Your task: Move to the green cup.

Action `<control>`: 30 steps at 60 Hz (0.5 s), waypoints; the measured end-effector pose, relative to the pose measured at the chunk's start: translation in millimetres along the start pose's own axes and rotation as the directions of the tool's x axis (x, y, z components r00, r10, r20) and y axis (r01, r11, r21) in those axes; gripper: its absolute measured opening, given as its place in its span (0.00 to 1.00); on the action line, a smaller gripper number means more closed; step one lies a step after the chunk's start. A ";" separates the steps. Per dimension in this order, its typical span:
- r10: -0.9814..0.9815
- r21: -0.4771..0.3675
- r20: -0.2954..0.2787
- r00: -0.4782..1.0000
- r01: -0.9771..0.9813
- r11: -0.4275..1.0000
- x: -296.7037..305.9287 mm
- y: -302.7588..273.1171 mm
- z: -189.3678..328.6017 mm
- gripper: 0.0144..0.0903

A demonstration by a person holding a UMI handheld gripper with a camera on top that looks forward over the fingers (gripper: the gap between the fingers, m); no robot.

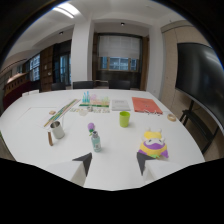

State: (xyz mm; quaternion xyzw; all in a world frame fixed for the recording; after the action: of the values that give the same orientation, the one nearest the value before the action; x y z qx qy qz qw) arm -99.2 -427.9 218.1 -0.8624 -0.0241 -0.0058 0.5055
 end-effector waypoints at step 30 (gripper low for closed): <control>0.015 -0.010 -0.103 0.995 -0.016 1.000 35.4 14.7 -31.0 0.93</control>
State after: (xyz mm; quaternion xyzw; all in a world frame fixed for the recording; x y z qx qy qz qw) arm -62.8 -460.9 221.6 -0.8639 0.0086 -0.0464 0.5015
